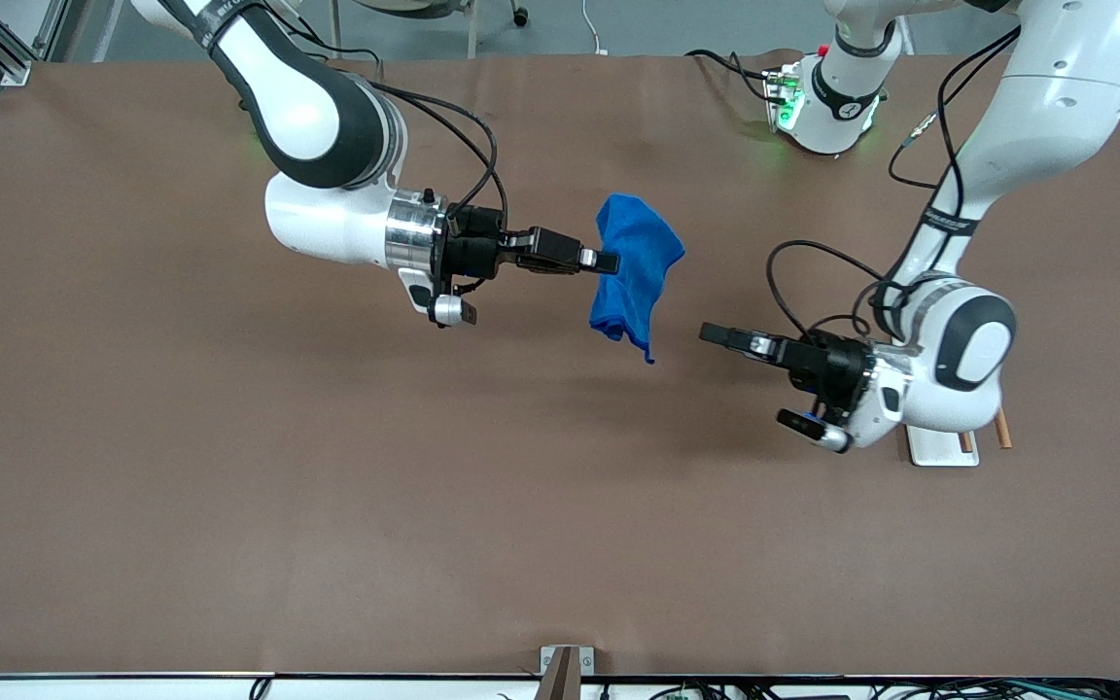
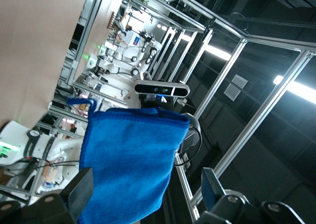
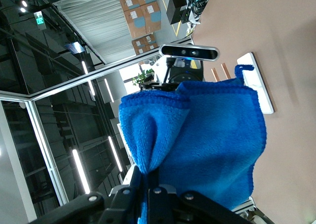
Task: Right arm passes towel to left arm to hang
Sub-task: 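Grasp the towel's hanging edge with the left gripper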
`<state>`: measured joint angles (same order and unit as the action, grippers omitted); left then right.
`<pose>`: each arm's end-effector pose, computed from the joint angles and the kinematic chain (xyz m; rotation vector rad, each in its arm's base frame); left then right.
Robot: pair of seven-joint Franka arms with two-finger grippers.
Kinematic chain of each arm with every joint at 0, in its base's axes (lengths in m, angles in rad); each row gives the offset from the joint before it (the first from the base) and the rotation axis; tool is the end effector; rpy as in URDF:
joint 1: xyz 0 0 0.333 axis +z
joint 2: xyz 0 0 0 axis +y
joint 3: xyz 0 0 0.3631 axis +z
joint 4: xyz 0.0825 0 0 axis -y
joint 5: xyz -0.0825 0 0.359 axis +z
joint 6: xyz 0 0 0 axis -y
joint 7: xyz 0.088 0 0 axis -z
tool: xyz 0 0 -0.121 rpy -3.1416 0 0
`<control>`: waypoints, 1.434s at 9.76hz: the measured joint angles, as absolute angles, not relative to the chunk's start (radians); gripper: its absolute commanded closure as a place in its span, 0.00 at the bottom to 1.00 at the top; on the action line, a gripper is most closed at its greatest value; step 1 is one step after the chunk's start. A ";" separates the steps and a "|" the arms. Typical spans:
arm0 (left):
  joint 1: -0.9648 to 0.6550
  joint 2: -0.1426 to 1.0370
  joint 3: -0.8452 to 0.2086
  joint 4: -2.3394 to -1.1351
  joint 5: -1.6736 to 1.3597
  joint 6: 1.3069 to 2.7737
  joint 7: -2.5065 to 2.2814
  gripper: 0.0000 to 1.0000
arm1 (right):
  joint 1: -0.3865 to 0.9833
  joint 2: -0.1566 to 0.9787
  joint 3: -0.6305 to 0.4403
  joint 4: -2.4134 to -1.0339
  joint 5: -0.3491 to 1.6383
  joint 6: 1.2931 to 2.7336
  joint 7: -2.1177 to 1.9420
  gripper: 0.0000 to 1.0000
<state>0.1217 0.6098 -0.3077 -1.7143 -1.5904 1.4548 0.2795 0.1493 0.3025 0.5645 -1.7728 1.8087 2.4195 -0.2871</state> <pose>0.6266 -0.2080 0.3863 1.3166 0.1485 -0.5477 0.5220 0.4133 0.5144 -1.6174 0.3783 0.1259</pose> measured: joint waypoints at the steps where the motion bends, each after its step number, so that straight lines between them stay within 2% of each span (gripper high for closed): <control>1: 0.121 0.613 -0.323 -1.724 -1.591 1.455 0.280 0.10 | 0.149 0.303 0.564 -1.773 1.809 2.419 -0.287 1.00; 3: 0.119 0.632 -0.336 -1.735 -1.592 1.454 0.335 0.11 | 0.149 0.303 0.564 -1.773 1.809 2.419 -0.288 1.00; 6: 0.085 0.675 -0.350 -1.737 -1.592 1.451 0.418 0.19 | 0.150 0.303 0.565 -1.773 1.810 2.419 -0.290 1.00; 7: 0.076 0.675 -0.360 -1.737 -1.592 1.451 0.430 0.35 | 0.150 0.303 0.565 -1.773 1.812 2.419 -0.290 1.00; 11: 0.074 0.675 -0.372 -1.737 -1.594 1.442 0.431 0.42 | 0.150 0.303 0.565 -1.772 1.827 2.419 -0.297 1.00; 14: 0.074 0.675 -0.372 -1.736 -1.603 1.427 0.395 0.78 | 0.150 0.303 0.565 -1.772 1.828 2.419 -0.298 1.00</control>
